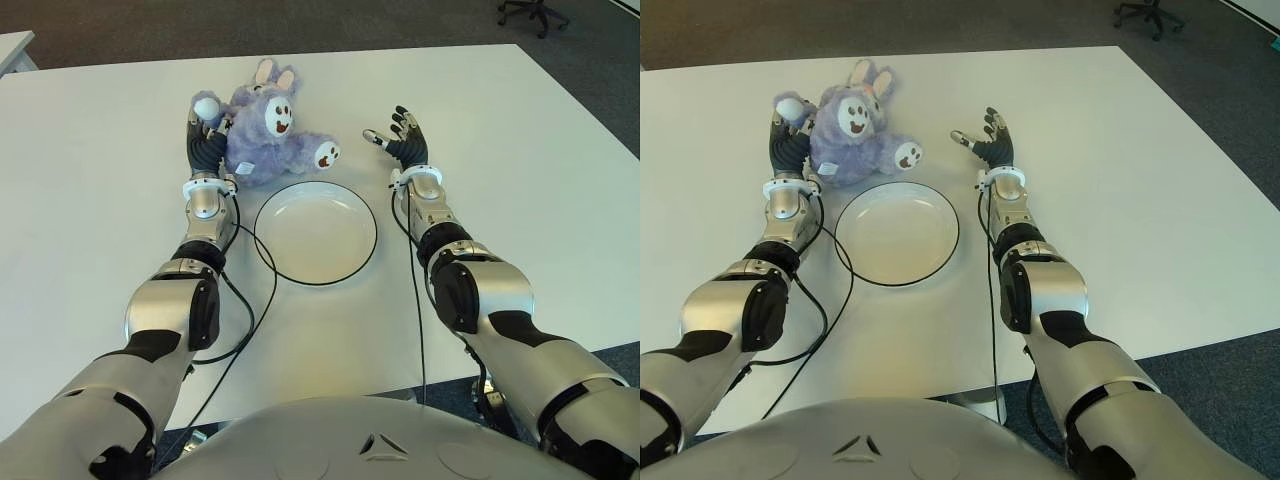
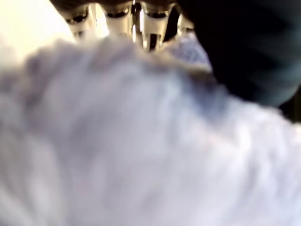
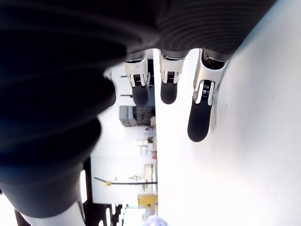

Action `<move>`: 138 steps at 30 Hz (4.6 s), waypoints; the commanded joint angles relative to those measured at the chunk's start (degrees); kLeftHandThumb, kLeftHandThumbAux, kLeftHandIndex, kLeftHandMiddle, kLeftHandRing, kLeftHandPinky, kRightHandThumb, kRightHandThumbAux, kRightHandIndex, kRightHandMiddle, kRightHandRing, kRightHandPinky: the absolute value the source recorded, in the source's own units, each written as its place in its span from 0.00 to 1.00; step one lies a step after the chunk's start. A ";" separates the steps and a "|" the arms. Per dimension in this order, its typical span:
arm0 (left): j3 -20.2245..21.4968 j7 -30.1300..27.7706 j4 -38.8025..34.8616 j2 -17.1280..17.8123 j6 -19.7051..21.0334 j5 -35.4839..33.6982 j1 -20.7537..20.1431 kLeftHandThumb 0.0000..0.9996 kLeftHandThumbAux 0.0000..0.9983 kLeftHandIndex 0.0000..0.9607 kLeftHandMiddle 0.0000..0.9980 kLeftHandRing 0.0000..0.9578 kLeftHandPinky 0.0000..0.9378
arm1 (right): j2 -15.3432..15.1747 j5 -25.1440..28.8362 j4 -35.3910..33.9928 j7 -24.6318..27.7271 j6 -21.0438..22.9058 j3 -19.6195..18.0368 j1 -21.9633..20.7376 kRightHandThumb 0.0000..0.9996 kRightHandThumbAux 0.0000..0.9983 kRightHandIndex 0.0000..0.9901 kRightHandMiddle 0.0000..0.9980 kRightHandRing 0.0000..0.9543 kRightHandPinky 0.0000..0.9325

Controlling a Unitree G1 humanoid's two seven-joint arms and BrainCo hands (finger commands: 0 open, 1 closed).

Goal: Put the doll into the plate.

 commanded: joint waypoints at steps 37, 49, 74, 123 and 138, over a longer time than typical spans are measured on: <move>-4.79 6.56 0.18 1.85 -3.16 6.50 0.31 0.24 0.56 0.00 0.03 0.05 0.09 | 0.60 -0.29 2.89 -0.24 2.86 0.33 4.39 0.09 0.84 0.02 0.00 0.00 0.00; -3.77 5.35 0.80 1.57 -2.26 4.96 -1.28 0.33 0.61 0.00 0.06 0.08 0.13 | 0.87 0.15 2.90 -0.10 2.98 -0.13 4.27 0.15 0.84 0.02 0.00 0.00 0.00; -3.90 10.83 1.60 1.16 -1.77 5.74 -3.03 0.63 0.58 0.23 0.29 0.30 0.36 | 0.78 0.56 2.91 0.11 2.93 -0.44 4.32 0.15 0.82 0.02 0.00 0.00 0.00; -3.25 17.67 3.45 1.02 4.12 6.88 -8.28 0.73 0.68 0.46 0.83 0.84 0.66 | 0.63 0.90 2.82 -0.32 2.56 -0.75 3.94 0.17 0.83 0.03 0.00 0.00 0.00; -2.88 20.65 3.36 0.53 7.71 6.61 -9.00 0.73 0.68 0.46 0.83 0.86 0.86 | 0.67 1.07 2.77 -0.30 2.35 -0.93 3.92 0.17 0.84 0.03 0.00 0.00 0.00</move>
